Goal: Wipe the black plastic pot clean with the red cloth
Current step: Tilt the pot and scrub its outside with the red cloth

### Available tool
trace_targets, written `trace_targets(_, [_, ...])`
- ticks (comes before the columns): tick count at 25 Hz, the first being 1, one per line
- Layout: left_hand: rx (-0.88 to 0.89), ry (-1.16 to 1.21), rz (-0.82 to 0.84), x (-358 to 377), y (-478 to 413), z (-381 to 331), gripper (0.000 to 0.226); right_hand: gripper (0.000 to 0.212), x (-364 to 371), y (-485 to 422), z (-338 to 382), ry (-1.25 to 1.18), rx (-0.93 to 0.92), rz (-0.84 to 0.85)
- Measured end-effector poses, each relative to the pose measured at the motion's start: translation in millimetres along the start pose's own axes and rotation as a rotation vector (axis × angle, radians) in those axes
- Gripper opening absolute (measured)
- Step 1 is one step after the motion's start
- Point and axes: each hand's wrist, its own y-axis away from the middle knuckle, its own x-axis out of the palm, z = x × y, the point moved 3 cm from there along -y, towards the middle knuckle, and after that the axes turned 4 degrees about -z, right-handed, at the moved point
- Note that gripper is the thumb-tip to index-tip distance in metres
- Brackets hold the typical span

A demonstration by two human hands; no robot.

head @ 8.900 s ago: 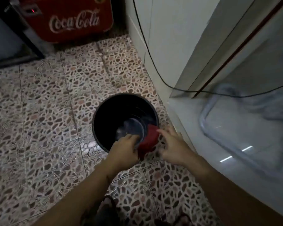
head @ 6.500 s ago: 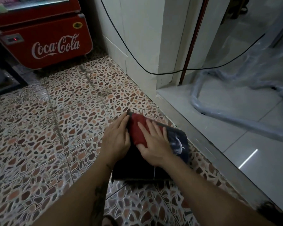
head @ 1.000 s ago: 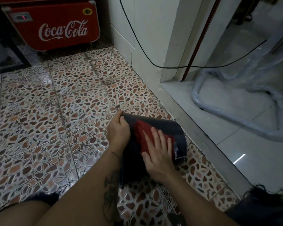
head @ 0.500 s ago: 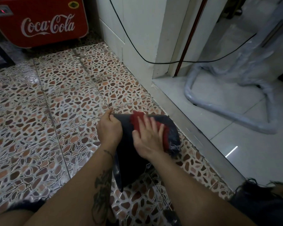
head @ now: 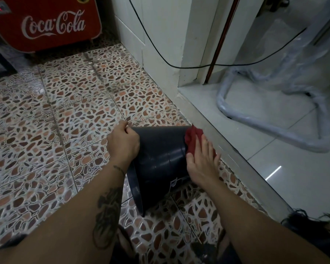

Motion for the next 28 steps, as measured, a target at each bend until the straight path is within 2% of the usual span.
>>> trace_targets(2, [0.019,-0.034,-0.021,-1.8,3.2,-2.9,0.032,0.078,-4.4,-20.5,33.1,-0.015,0.022,0.023])
trace_targets(3, [0.028,-0.048,-0.024,-2.9,3.2,-3.3,0.032,0.078,-4.2,-23.7,56.3,-0.006,-0.038,0.032])
trace_targets(6, [0.068,-0.101,-0.017,-1.9,-3.3,-1.6,0.026,0.076,5.6,-2.5,116.1,-0.025,-0.374,0.055])
trace_targets(9, [0.103,-0.17,0.002,-0.2,-4.9,-2.8,0.038,0.072,4.0,12.9,110.4,-0.086,-0.473,0.069])
trace_targets(11, [0.097,-0.152,0.033,-2.4,-1.6,-3.0,0.043,0.072,-2.5,17.6,78.8,-0.071,-0.411,0.061])
trace_targets(15, [0.11,-0.071,0.072,-7.6,12.0,-5.6,0.046,0.068,-18.0,15.9,10.0,0.048,-0.132,0.091])
trace_targets(18, [0.149,-0.024,0.054,-11.1,29.9,-1.9,0.044,0.068,-23.9,11.0,5.3,0.088,-0.005,0.107])
trace_targets(22, [0.185,-0.047,0.048,-12.4,36.7,4.4,0.043,0.078,-8.3,32.3,45.3,-0.01,-0.126,0.086])
trace_targets(28, [0.198,0.014,0.052,-14.6,45.1,9.9,0.047,0.064,-20.4,-29.3,65.5,0.106,-0.1,0.189])
